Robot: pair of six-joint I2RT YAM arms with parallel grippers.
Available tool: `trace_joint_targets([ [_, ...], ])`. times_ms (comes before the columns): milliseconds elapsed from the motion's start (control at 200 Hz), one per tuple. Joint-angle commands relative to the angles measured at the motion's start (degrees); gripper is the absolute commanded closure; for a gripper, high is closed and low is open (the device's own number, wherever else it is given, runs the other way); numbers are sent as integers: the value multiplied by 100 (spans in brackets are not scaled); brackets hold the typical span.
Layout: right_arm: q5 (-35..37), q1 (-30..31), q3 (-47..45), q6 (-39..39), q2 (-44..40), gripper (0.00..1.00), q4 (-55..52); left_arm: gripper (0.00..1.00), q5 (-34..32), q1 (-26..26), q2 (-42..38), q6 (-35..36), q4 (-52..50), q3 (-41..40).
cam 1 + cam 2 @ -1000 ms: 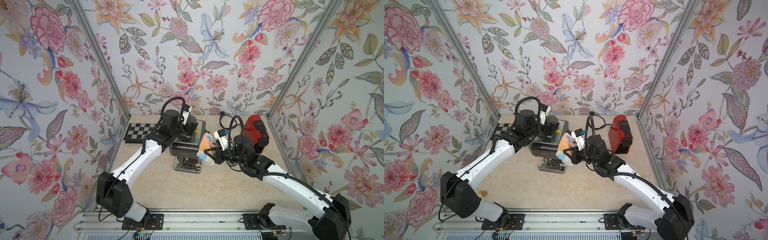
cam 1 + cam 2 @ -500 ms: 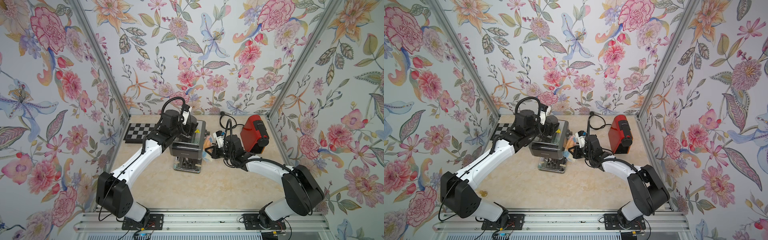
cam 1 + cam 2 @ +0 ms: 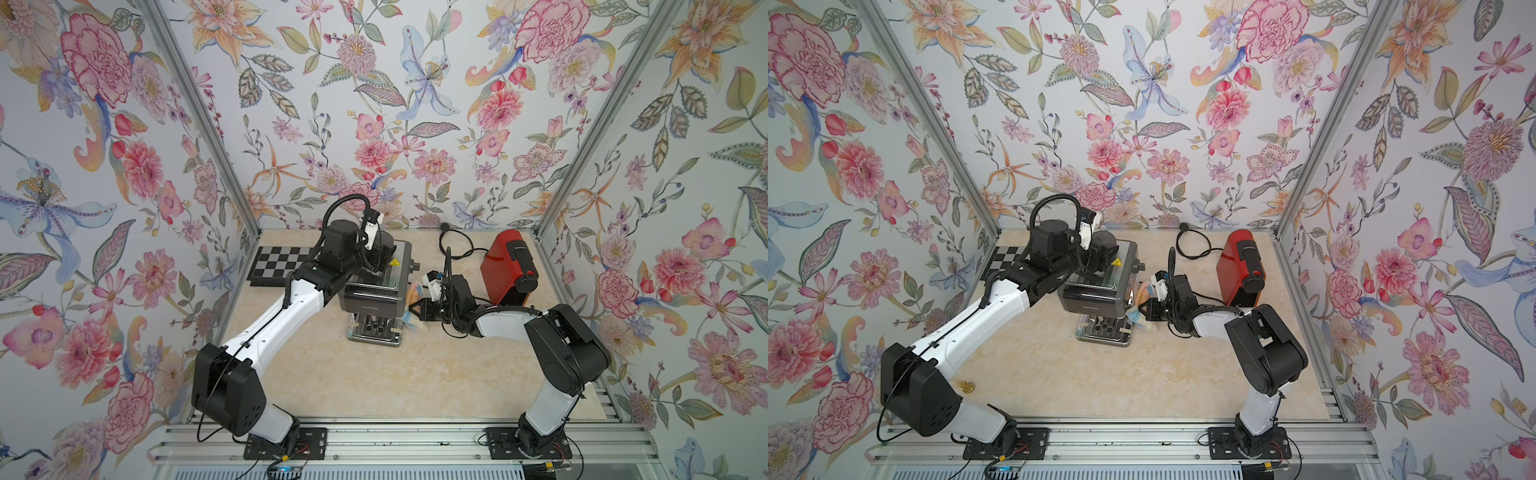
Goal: Wipe the surface of a coffee machine
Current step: Wipe the dirt from the surface of the coffee machine.
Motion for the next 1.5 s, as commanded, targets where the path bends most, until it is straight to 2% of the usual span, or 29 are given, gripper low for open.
trace_joint_targets([
  [0,-298,461,-144,89,-231,100,221,52,224,1,104,-2,-597,-285],
  [330,85,1663,-928,438,-1436,100,-142,54,199,0,15,-115,-436,-496],
  [540,346,1841,-1149,572,-2095,100,-114,54,107,-2,-28,-255,-407,-546],
  [806,329,2204,-827,643,-2677,100,-295,56,144,17,-8,-294,-440,-453],
  [1051,408,2220,-852,958,-2479,100,644,58,145,11,77,-394,-524,-328],
  [1186,694,2196,-920,1114,-2357,100,1391,59,110,10,45,-422,-633,-295],
  [1496,1242,1832,-1122,1131,-2601,100,1932,59,174,11,8,-567,-780,-224],
])
